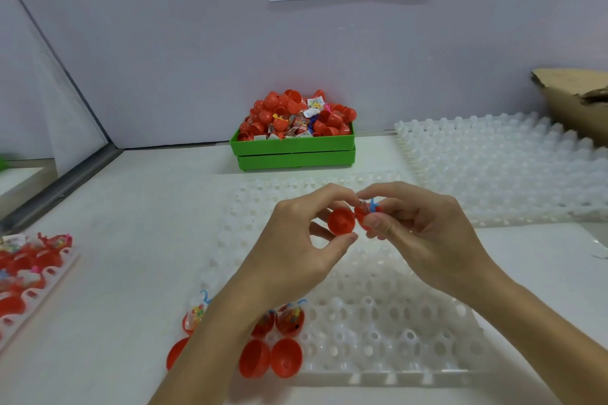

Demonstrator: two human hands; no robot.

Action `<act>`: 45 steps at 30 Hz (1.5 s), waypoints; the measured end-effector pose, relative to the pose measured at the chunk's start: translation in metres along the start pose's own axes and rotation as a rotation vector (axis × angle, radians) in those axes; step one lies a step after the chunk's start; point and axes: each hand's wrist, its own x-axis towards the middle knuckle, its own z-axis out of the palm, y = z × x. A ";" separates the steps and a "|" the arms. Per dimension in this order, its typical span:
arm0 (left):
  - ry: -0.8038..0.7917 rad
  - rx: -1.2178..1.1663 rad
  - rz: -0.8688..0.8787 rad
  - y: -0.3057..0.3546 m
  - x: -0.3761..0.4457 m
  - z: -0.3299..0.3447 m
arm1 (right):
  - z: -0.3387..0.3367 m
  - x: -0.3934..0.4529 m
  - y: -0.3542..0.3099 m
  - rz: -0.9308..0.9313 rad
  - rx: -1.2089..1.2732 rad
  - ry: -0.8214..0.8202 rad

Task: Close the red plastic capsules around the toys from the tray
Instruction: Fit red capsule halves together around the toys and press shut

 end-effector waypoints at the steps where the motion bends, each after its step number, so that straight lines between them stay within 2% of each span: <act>1: 0.002 0.003 0.002 0.000 0.000 0.000 | 0.000 0.000 0.001 0.002 0.000 0.009; 9: 0.013 -0.015 -0.003 -0.001 0.000 0.001 | 0.000 0.000 0.001 0.001 0.021 0.034; 16: 0.079 -0.232 -0.087 -0.003 0.003 -0.003 | -0.004 0.004 -0.002 0.035 0.069 0.107; 18: 0.090 -0.243 -0.093 -0.002 0.003 -0.003 | -0.005 0.004 -0.003 0.016 0.015 0.101; 24: 0.086 -0.198 -0.120 -0.004 0.003 0.004 | -0.014 0.006 -0.005 -0.291 -0.392 -0.004; 30: 0.106 -0.190 -0.115 -0.003 0.002 0.009 | -0.019 0.005 -0.001 -0.500 -0.631 -0.060; 37: 0.101 -0.217 -0.078 -0.001 0.002 0.010 | -0.019 0.003 -0.004 -0.450 -0.654 -0.116; 45: 0.081 -0.181 -0.056 -0.002 0.001 0.009 | -0.009 0.003 -0.011 -0.286 -0.375 -0.002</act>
